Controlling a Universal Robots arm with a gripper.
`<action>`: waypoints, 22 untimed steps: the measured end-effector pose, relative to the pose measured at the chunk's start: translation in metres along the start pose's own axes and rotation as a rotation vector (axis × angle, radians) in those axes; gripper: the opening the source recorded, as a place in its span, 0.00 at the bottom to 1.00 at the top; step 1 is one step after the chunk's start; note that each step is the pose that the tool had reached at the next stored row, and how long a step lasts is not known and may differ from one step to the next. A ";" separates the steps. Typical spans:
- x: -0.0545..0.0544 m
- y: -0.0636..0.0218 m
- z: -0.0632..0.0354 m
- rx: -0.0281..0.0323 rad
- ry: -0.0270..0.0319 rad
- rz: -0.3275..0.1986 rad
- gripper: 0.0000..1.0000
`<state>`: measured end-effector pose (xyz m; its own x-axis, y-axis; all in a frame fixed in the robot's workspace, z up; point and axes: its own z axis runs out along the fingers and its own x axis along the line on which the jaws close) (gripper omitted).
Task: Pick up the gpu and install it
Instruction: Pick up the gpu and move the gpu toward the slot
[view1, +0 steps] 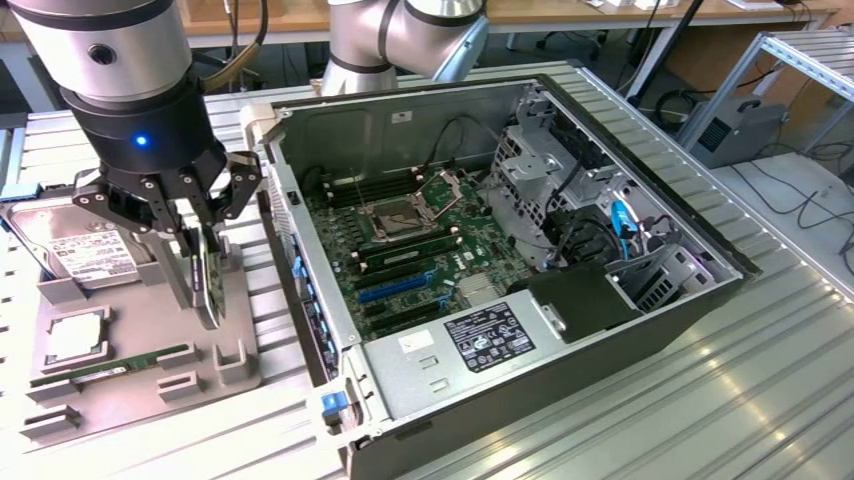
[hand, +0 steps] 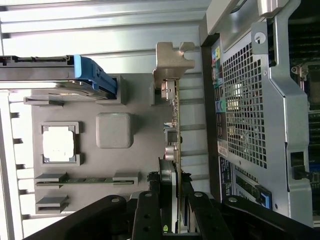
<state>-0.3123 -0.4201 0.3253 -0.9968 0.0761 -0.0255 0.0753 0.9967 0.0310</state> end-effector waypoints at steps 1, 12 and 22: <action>0.000 0.0000 -0.0001 0.0000 0.0000 0.000 0.27; 0.000 0.0001 -0.0020 0.0000 0.0000 0.000 0.27; 0.000 0.0001 -0.0045 0.0000 -0.0001 0.000 0.27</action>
<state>-0.3123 -0.4201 0.3297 -0.9968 0.0761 -0.0256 0.0753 0.9967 0.0310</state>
